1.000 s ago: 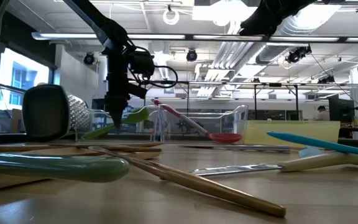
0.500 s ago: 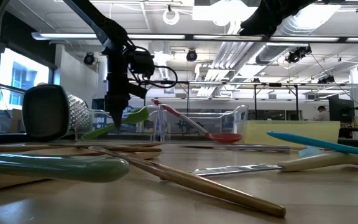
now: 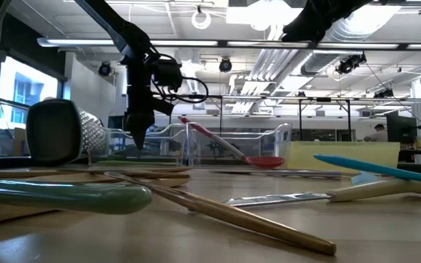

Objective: Pick & Place Kitchen Items
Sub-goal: Put the top brown serving spork into the right transparent bin

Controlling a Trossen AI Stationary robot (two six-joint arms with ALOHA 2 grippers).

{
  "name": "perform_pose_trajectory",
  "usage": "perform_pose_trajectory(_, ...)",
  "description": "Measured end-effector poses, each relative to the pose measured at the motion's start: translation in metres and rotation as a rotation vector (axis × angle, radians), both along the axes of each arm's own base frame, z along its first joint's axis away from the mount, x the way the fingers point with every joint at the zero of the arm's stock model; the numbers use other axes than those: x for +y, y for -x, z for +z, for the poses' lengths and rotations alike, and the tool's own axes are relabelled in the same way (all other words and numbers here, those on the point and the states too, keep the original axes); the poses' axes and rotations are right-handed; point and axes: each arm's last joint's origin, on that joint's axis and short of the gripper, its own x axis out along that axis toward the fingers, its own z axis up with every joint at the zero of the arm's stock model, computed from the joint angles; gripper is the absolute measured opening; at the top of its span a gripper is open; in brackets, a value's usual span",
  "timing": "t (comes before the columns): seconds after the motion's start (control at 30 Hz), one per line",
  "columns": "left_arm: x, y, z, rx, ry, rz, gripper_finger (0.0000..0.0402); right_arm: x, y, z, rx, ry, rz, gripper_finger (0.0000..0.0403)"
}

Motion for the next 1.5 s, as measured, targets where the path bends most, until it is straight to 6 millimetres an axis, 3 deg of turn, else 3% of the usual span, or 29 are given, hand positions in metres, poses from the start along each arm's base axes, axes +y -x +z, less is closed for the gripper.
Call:
perform_pose_trajectory(0.33, -0.001, 0.002, 0.010, 0.014, -0.011, 0.000, 0.0089, 0.000, 0.000, 0.000, -0.003, 0.003, 0.000, 0.0229)
perform_pose_trajectory(0.67, -0.007, -0.015, 0.062, -0.034, -0.028, -0.044, 0.0089, 0.000, 0.000, 0.000, 0.003, 0.006, 0.007, 0.0229)
perform_pose_trajectory(0.93, -0.035, -0.032, 0.113, -0.156, 0.090, -0.065, 0.0089, 0.000, 0.000, -0.001, 0.014, -0.003, 0.010, 0.0229)
perform_pose_trajectory(1.07, -0.055, -0.034, 0.129, -0.187, 0.225, -0.057, 0.0089, 0.000, 0.000, -0.001, 0.013, -0.003, 0.010, 0.0229)
perform_pose_trajectory(1.3, -0.093, -0.040, 0.131, -0.202, 0.487, 0.038, 0.0089, 0.000, 0.000, -0.002, 0.016, 0.006, 0.019, 0.0229)
perform_pose_trajectory(1.5, -0.135, -0.049, 0.131, -0.167, 0.574, -0.053, 0.0088, 0.001, -0.003, -0.003, 0.008, -0.020, 0.079, 0.0229)
